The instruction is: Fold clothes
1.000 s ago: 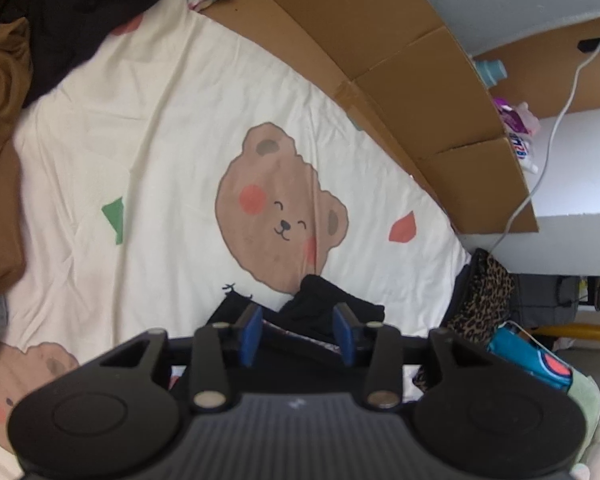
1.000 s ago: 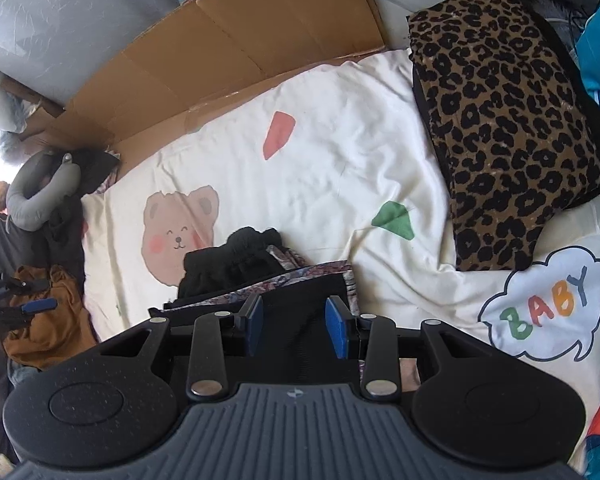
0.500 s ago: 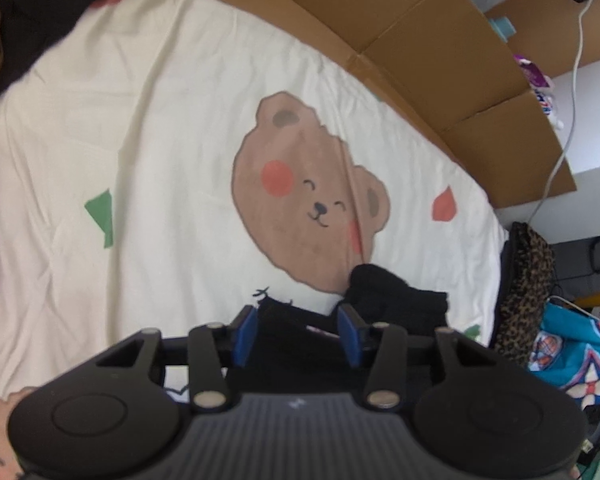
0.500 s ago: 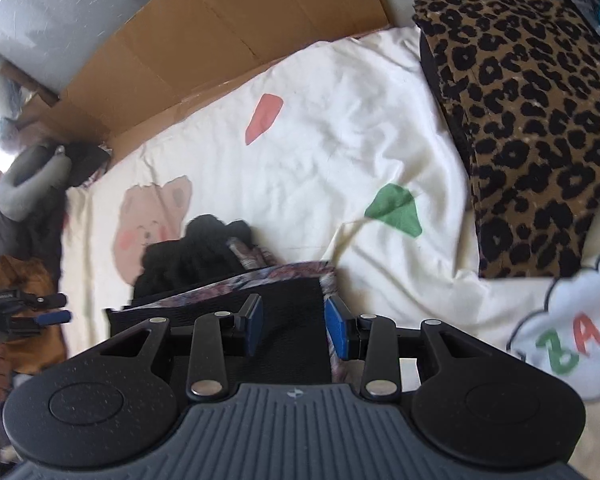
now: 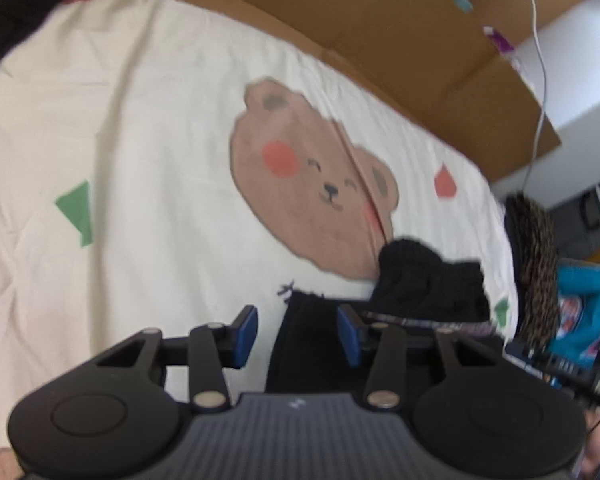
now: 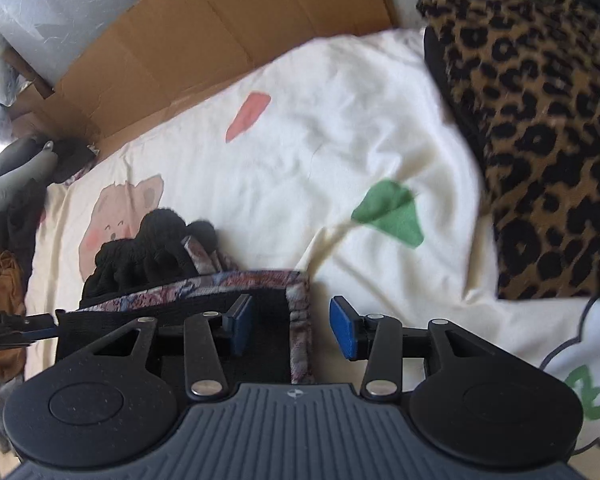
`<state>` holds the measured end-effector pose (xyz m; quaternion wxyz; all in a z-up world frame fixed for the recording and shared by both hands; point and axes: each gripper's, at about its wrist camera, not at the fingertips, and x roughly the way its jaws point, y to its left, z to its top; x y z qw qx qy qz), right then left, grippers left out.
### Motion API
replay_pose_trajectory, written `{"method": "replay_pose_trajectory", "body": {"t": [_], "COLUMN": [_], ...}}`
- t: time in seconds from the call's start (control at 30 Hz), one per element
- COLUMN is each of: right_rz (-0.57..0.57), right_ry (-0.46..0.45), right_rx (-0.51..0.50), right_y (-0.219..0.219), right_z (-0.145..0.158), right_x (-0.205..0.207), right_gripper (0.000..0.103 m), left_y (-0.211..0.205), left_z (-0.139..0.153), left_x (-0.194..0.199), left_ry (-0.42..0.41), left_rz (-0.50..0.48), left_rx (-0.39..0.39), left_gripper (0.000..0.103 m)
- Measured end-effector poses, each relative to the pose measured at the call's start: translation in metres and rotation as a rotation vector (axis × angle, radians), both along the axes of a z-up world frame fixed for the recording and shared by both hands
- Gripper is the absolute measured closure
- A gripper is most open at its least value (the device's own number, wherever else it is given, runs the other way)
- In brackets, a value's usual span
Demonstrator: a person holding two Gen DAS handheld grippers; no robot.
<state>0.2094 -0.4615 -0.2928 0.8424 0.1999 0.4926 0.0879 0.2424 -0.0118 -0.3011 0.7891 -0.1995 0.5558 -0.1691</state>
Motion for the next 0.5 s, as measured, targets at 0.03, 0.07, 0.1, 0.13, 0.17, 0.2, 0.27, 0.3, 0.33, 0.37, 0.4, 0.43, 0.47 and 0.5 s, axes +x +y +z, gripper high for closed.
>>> {"method": "replay_pose_trajectory", "body": {"t": [0.03,0.07,0.1,0.13,0.17,0.2,0.27,0.3,0.33,0.37,0.4,0.43,0.47,0.5], "right_rz": [0.010,0.018,0.023,0.024,0.024,0.022,0.024,0.030,0.036,0.042,0.049,0.056,0.067,0.074], "right_ry": [-0.002,-0.006,-0.010,-0.009,-0.009,-0.010,-0.009,-0.006,-0.004,-0.006,-0.009,-0.014,-0.027,-0.041], "right_rx": [-0.006,-0.017,-0.025,-0.024,-0.023,-0.024,-0.023,-0.023,-0.025,-0.027,-0.029,-0.034,-0.047,-0.059], "right_y": [0.002,0.005,0.007,0.007,0.008,0.008,0.009,0.010,0.011,0.012,0.013,0.014,0.015,0.015], "right_z": [-0.001,-0.002,-0.003,-0.004,-0.005,-0.005,-0.007,-0.007,-0.007,-0.007,-0.006,-0.005,-0.001,0.002], "right_x": [0.000,0.001,0.001,0.003,0.004,0.006,0.009,0.011,0.013,0.013,0.014,0.014,0.013,0.012], "right_gripper": [0.054,0.054,0.054,0.054,0.054,0.056,0.065,0.074,0.083,0.087,0.095,0.098,0.098,0.099], "left_y": [-0.003,-0.006,-0.010,-0.013,-0.015,-0.016,-0.017,-0.018,-0.018,-0.019,-0.020,-0.019,-0.019,-0.018], "left_z": [-0.003,-0.005,-0.007,-0.009,-0.011,-0.014,-0.020,-0.023,-0.026,-0.027,-0.028,-0.028,-0.027,-0.026], "left_x": [0.000,0.001,0.001,0.001,0.001,0.000,-0.001,-0.001,-0.001,-0.001,-0.002,-0.002,-0.002,-0.001], "left_ry": [-0.004,-0.013,-0.022,-0.028,-0.034,-0.034,-0.026,-0.017,-0.014,-0.016,-0.019,-0.021,-0.024,-0.028], "left_rz": [-0.016,-0.036,-0.056,-0.073,-0.089,-0.094,-0.097,-0.099,-0.103,-0.106,-0.109,-0.107,-0.104,-0.101], "left_rx": [0.008,0.026,0.043,0.051,0.055,0.053,0.050,0.054,0.060,0.067,0.072,0.073,0.072,0.071], "left_gripper": [0.057,0.057,0.057,0.057,0.062,0.068,0.078,0.086,0.087,0.089,0.092,0.093,0.095,0.097]}}
